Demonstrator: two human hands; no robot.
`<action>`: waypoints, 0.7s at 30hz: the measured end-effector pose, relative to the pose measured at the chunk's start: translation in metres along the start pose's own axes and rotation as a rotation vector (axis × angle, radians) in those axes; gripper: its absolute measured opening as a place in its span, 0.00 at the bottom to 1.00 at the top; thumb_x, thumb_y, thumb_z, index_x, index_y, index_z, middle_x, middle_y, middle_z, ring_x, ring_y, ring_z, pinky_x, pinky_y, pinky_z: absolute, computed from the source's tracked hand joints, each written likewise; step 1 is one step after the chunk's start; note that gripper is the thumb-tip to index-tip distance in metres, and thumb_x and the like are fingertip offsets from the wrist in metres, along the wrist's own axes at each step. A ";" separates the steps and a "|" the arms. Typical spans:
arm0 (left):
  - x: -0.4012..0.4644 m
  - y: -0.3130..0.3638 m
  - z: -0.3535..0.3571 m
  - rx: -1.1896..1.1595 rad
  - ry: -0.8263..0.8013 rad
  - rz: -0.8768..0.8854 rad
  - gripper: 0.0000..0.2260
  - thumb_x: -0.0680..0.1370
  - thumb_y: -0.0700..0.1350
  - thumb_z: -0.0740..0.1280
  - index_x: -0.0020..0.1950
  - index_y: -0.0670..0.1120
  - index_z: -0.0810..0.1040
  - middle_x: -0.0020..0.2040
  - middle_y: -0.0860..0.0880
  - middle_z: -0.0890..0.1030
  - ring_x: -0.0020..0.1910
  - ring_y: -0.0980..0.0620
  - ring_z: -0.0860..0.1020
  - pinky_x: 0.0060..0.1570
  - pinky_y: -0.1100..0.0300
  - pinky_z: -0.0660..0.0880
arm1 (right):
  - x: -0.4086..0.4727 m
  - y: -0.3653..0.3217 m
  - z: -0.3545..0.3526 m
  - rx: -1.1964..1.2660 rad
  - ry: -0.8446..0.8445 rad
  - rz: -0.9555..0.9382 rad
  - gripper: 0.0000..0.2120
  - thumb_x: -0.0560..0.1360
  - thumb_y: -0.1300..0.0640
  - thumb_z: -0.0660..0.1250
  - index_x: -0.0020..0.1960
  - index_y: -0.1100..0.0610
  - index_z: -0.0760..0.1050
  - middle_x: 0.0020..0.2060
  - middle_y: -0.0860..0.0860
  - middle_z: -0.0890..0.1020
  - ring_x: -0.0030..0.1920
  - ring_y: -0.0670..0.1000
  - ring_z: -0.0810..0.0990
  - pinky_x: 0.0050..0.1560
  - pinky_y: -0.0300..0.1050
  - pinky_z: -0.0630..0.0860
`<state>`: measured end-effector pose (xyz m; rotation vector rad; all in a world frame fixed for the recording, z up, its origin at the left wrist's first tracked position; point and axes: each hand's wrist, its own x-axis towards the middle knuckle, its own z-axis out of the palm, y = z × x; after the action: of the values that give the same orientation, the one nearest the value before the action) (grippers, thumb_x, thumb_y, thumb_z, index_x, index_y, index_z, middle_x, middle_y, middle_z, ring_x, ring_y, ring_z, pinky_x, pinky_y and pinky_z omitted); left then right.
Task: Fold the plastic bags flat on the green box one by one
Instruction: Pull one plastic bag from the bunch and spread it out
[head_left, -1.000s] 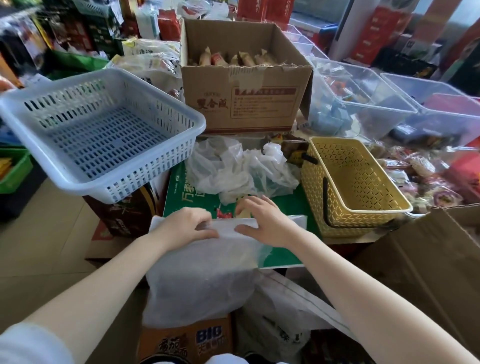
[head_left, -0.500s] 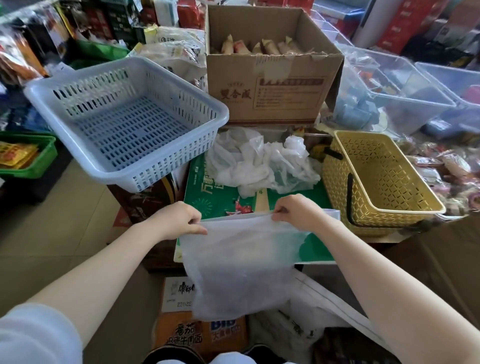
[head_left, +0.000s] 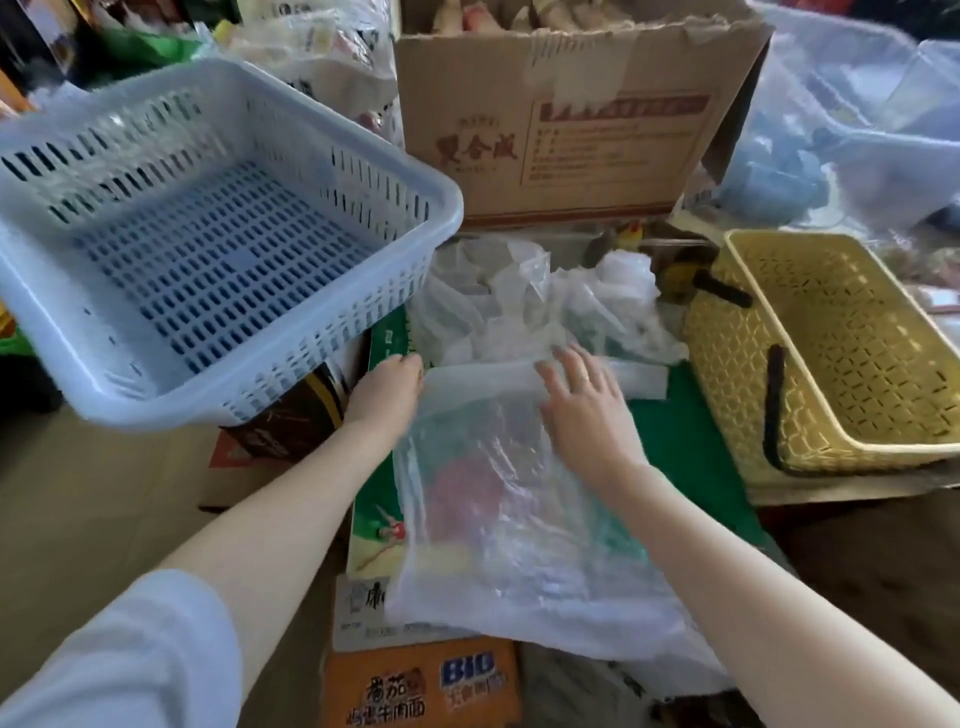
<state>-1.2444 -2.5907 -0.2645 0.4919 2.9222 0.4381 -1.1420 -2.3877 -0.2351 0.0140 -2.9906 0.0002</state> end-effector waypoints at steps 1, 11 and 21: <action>0.003 -0.003 0.009 -0.033 -0.002 -0.040 0.03 0.78 0.37 0.58 0.49 0.40 0.71 0.48 0.41 0.76 0.43 0.44 0.74 0.41 0.50 0.72 | -0.018 -0.010 0.010 0.053 -0.006 -0.082 0.19 0.71 0.59 0.66 0.61 0.60 0.73 0.64 0.61 0.74 0.65 0.62 0.72 0.64 0.58 0.68; -0.057 -0.005 0.027 -0.533 0.041 -0.265 0.27 0.78 0.45 0.64 0.73 0.42 0.56 0.62 0.45 0.71 0.54 0.46 0.75 0.49 0.58 0.71 | -0.072 -0.017 0.064 0.180 -0.492 -0.029 0.36 0.72 0.37 0.34 0.77 0.52 0.44 0.76 0.49 0.43 0.76 0.52 0.42 0.73 0.47 0.40; -0.117 0.006 0.032 -0.462 -0.221 -0.414 0.07 0.76 0.46 0.67 0.44 0.42 0.77 0.37 0.46 0.81 0.39 0.48 0.80 0.43 0.54 0.77 | -0.091 -0.081 0.014 0.435 -0.413 -0.224 0.32 0.74 0.36 0.51 0.73 0.53 0.60 0.74 0.51 0.61 0.72 0.55 0.61 0.69 0.52 0.60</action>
<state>-1.1271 -2.6171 -0.2825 -0.1196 2.4966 0.8919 -1.0529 -2.4678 -0.2625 0.4487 -3.3030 0.7012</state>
